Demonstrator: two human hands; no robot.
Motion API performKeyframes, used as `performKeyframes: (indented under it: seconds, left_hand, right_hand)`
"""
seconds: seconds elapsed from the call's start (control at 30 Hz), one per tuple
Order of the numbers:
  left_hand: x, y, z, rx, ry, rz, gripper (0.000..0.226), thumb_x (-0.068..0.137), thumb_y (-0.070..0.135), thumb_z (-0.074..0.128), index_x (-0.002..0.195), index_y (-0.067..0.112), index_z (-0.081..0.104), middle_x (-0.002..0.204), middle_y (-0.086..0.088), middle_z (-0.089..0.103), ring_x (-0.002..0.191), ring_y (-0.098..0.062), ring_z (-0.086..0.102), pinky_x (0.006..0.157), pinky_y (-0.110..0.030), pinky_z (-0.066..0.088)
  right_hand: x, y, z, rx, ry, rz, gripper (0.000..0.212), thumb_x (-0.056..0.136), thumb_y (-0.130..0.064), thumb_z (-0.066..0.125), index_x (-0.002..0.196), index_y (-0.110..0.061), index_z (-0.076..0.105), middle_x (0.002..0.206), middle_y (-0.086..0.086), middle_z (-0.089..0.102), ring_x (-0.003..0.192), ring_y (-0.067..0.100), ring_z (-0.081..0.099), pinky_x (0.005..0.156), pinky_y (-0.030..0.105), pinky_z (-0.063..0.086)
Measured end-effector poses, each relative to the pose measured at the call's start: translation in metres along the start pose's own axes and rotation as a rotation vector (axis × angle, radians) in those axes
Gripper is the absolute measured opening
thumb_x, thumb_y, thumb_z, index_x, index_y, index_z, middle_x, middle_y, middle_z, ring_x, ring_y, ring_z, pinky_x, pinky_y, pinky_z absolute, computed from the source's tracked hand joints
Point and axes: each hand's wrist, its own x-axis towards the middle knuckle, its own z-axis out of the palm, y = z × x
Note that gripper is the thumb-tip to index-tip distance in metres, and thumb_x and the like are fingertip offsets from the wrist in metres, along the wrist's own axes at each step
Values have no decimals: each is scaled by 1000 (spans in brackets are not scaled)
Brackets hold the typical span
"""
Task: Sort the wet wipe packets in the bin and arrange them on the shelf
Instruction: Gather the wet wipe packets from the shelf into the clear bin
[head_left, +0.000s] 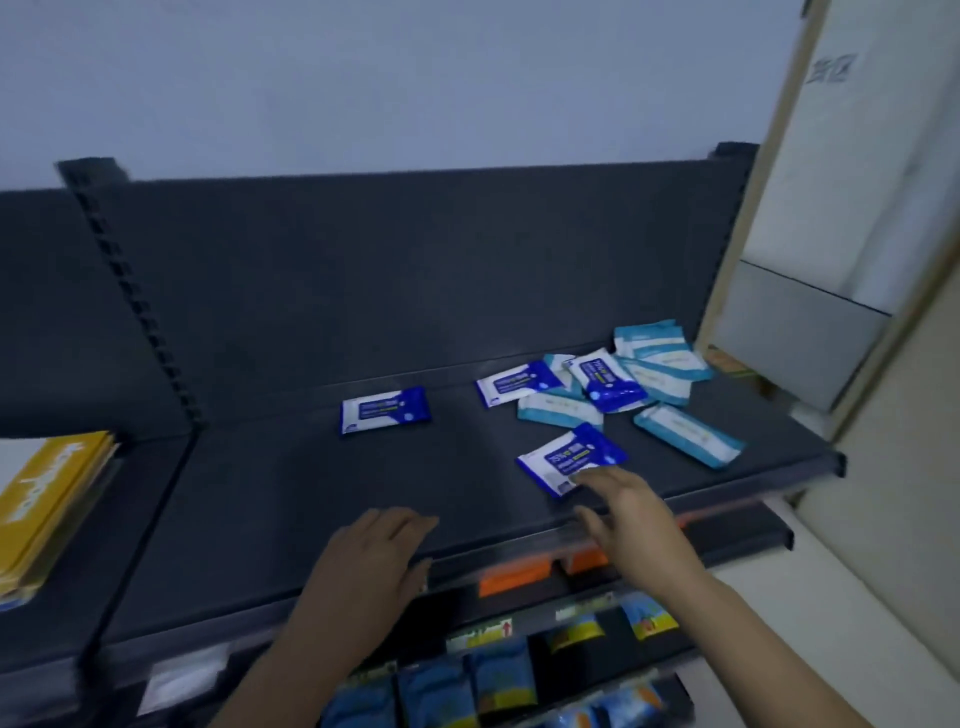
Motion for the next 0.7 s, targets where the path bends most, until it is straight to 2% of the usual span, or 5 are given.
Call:
performKeyframes:
  seconds: [0.17,0.3,0.43,0.53,0.7]
  left_hand:
    - [82,28,34,-77,-28,134,47,62,34,85,106,25,70,97,7,68,79,-10,66,59,-23,56]
    - [148,55,59,-196,-102,183,46,80,47,47,115,23,64,110,6,64,94,-15,64,70,-30,56]
    - [204,74,88,-230,-228,191,61,91,50,48,145,26,34,149,8,32,134,-14,30,107,-31,32]
    - [234,76,101,-201,-317,198,69,90,57,46,148,26,27,154,9,23,138,-13,21,109,-31,26]
    - [263,75,111,-250,-380,196,70,85,53,57,145,27,33,150,11,28,136,-15,17,107,-27,28]
  right_hand:
    - [18,65,-24,-53,59,140,42,88,-21,62,129,-18,54,130,3,54,121,19,48,96,27,40]
    - [45,103,-35,-133,31,234,47,89,-25,61,134,-18,49,134,4,50,123,21,47,97,27,39]
    - [76,129,-35,-173,-46,336,58,90,-35,58,142,-19,36,143,3,40,129,21,40,103,30,37]
    - [98,145,-30,-217,-74,387,65,90,-44,55,145,-20,29,149,4,32,134,22,33,107,33,33]
    - [121,170,-16,-220,-146,500,73,88,-50,54,147,-22,22,153,6,22,136,29,27,111,39,28]
